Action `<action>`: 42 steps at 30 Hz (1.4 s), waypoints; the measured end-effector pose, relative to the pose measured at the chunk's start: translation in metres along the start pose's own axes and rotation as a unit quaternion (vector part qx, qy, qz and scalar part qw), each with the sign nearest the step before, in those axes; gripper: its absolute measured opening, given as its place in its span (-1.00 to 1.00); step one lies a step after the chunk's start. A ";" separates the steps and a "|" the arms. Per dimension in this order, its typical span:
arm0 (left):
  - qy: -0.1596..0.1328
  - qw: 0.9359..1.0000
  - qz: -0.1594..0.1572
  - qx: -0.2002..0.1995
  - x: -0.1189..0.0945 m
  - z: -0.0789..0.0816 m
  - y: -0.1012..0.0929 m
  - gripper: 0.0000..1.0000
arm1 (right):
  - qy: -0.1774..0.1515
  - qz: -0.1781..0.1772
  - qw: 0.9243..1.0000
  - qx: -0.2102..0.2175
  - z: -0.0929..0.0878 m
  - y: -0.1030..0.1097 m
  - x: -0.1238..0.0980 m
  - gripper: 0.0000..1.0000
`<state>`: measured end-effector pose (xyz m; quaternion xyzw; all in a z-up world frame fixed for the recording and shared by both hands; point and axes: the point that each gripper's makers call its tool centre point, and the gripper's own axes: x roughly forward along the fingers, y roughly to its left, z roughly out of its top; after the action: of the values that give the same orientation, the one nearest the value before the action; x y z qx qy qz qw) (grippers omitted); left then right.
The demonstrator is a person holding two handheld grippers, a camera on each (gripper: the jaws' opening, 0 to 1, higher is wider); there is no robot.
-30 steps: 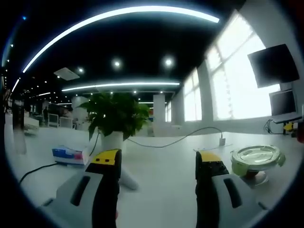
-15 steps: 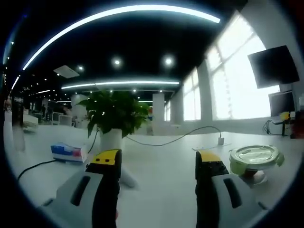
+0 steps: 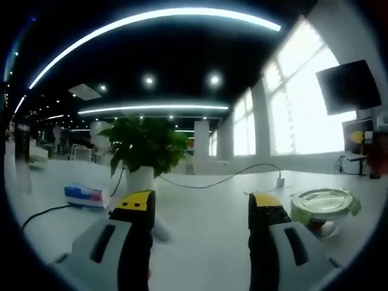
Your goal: Open container latches remove lid place lid upside down on tabletop take tomato from container place on tabletop
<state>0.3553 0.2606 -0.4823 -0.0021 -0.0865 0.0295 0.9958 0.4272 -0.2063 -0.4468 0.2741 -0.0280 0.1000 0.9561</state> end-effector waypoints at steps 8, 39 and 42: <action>-0.004 1.000 -0.008 0.001 0.000 0.000 -0.005 0.11 | 0.048 0.008 0.992 0.117 -0.048 0.016 -0.001 0.02; 0.002 1.000 -0.007 0.003 -0.001 -0.006 -0.004 0.09 | 0.152 -0.015 0.970 0.188 -0.165 0.048 0.004 -0.38; 0.003 1.000 -0.006 0.005 -0.002 -0.007 -0.003 0.09 | 0.152 -0.017 0.976 0.157 -0.165 0.047 0.005 -0.50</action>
<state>0.3543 0.2579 -0.4892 0.0030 -0.0837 0.0244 0.9962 0.4223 -0.0790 -0.5615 0.4032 0.1382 0.1271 0.8956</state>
